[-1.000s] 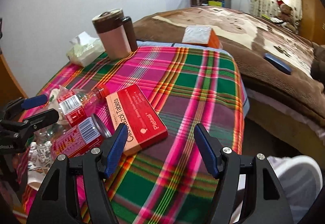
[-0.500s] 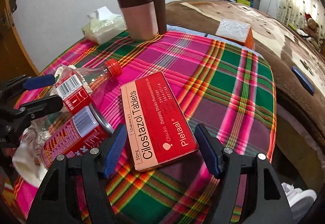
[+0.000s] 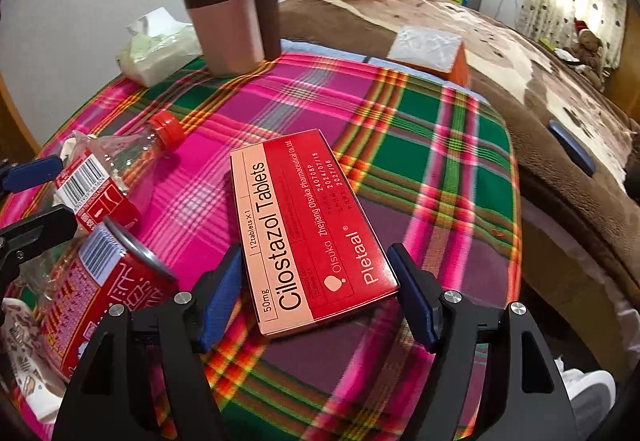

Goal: Collect trash
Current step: 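Grasp the clear Coca-Cola bottle with the left tool while the right tool grasps the red Cilostazol box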

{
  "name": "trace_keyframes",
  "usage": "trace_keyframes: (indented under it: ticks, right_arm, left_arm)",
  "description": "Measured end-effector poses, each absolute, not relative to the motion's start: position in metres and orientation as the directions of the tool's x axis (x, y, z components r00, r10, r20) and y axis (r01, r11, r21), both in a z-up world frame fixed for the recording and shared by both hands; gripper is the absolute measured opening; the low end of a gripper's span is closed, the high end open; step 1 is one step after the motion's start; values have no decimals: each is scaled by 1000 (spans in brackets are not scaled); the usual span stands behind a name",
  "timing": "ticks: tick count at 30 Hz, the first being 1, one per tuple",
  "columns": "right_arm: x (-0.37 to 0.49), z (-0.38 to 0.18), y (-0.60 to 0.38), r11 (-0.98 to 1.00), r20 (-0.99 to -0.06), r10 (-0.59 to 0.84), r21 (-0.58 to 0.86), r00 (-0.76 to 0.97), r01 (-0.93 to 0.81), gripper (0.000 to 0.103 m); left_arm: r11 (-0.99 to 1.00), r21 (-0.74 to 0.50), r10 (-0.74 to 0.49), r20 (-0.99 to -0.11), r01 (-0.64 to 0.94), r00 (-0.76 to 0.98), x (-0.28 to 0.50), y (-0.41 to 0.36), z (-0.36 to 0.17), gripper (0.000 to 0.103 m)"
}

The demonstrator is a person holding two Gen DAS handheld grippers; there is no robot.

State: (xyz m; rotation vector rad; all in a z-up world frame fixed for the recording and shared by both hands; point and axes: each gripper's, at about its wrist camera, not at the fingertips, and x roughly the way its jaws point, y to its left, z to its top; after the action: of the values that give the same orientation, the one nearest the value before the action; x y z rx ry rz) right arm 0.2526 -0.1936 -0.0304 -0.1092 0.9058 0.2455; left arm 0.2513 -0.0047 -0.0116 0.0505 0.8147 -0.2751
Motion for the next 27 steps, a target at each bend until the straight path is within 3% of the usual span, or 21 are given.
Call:
trace_keyframes:
  ticks: [12,14,16,27]
  right_arm:
    - [250,-32,-207,974,-787,160,27,596,-225,72]
    - [249,-32,-207,975,-784,153,21,602,-221,72]
    - [248,-32,-207,976,-781,148,17,607,-215,72]
    - [236,-25,-218,981,-752,163,57,639,-183,72]
  left_arm:
    - [965,-64,-214,-759,256,615,262,-19,-26,81]
    - [965,-66,-215,-754,255,620,263,-18,-25,79]
    - [966,-63,-210,-755,250,621,264,-19,-25,65]
    - [970,-62,-204,-733,235,649,252,-19,-19,65]
